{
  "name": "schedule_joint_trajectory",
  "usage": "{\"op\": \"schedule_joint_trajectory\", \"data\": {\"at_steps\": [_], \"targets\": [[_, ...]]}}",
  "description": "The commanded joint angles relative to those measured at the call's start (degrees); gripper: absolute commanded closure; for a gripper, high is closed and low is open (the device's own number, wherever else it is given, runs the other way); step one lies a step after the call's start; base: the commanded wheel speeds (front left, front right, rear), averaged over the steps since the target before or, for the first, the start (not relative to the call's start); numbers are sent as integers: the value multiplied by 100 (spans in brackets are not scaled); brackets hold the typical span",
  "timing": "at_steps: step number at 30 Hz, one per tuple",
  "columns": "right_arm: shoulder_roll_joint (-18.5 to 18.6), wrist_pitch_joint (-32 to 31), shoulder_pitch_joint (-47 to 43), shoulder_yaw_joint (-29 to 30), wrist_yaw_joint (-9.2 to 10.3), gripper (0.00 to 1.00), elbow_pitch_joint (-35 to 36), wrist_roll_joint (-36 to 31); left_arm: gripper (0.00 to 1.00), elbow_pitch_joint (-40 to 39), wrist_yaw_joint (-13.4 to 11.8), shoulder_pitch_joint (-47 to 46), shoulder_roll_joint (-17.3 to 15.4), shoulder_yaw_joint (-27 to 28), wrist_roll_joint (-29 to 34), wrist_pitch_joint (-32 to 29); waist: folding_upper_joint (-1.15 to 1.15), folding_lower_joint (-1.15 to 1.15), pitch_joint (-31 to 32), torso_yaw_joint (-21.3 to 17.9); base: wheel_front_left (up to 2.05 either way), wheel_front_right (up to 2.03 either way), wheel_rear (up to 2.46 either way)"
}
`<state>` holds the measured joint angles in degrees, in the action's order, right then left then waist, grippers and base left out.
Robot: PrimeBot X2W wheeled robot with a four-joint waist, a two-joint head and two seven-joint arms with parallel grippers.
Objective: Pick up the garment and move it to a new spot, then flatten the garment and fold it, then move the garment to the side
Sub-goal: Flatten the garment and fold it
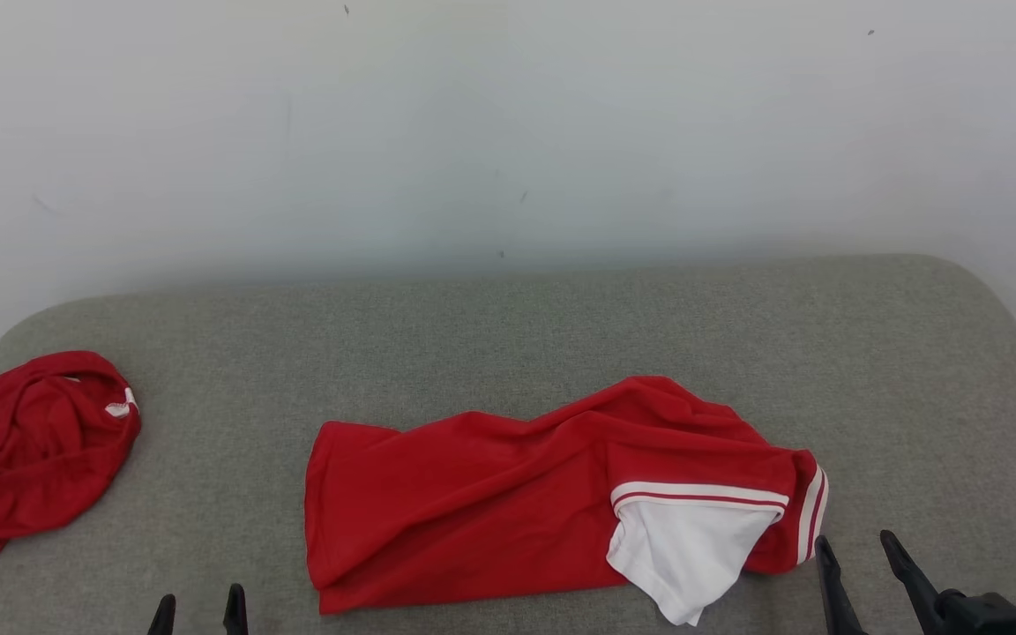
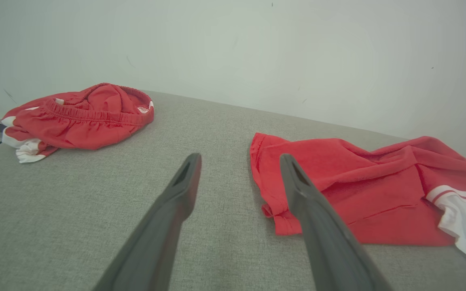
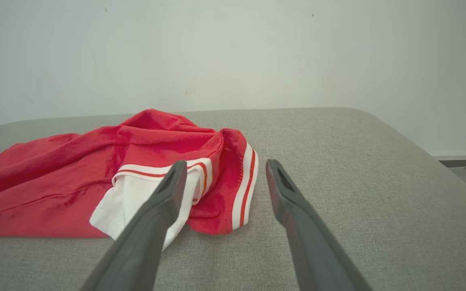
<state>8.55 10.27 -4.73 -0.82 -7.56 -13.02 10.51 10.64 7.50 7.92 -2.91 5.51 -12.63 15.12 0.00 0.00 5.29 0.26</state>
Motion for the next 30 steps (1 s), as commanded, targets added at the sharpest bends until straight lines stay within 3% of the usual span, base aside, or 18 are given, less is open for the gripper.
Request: {"op": "schedule_joint_trajectory", "data": {"at_steps": [1, 8, 18, 30], "targets": [[-8, 8, 17, 2, 15, 0, 15, 33, 0, 15, -9, -66, 0, -9, -12, 4, 0, 0, -6, 5, 0, 0, 0], [-119, -144, 51, -83, 15, 0, -43, 91, 0, 342, -8, -169, -76, -302, -109, 4, 0, 0, -61, 49, 0, 0, 0], [-487, -953, 418, -659, 15, 0, -714, 216, 0, 1811, -8, -926, -132, -1146, -280, 4, 0, 0, -353, -28, 0, 0, 0], [-563, -813, 1130, -1050, 15, 0, -1725, 677, 0, 2692, -7, -1614, -71, -1318, -264, 4, 0, 0, -663, -109, 0, 0, 0]]}}
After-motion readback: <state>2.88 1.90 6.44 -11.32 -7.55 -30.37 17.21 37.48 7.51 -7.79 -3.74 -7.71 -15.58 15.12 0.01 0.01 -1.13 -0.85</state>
